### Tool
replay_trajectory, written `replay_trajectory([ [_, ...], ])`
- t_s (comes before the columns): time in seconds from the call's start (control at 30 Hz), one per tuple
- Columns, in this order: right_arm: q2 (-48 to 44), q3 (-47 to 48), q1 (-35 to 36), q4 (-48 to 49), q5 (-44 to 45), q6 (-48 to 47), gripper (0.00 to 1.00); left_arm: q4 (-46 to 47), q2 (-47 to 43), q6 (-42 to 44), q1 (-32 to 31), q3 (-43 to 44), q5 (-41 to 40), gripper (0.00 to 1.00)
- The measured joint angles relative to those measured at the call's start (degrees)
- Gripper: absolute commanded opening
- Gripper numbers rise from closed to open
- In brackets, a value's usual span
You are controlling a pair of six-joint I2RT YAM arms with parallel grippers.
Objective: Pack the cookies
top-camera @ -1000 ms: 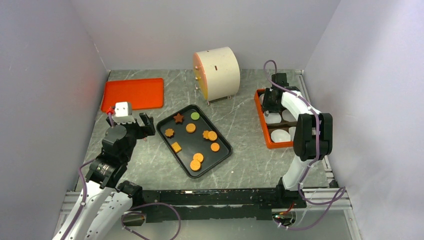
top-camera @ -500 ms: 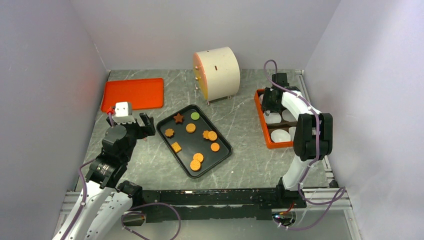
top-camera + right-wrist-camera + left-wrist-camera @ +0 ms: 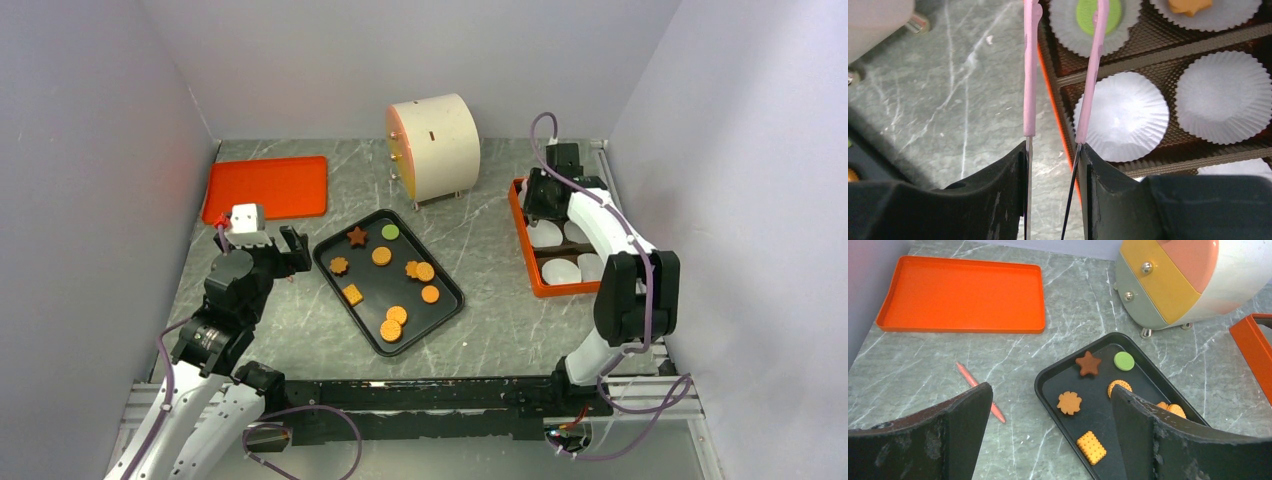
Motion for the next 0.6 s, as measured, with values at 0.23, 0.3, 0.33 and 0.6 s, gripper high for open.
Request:
replay_trajectory([
  [0.23,-1.8,0.0,7.0,-0.3,0.2,0.2,0.39,0.0,0.6,0.0,0.0,0.0,0.0,0.93],
  [0.3,-2.1,0.0,9.4,-1.0,0.5,0.2,0.39,0.0,0.6,0.0,0.0,0.0,0.0,0.93],
  [0.33,-2.3,0.0,10.6,-1.4,0.5,0.1,0.38,0.0,0.7,0.0,0.0,0.0,0.0,0.93],
  [0.6,-5.6,0.0,20.6,-5.3,0.6,-0.8,0.38,0.0,0.7,0.2,0.0,0.0,0.0,0.93],
])
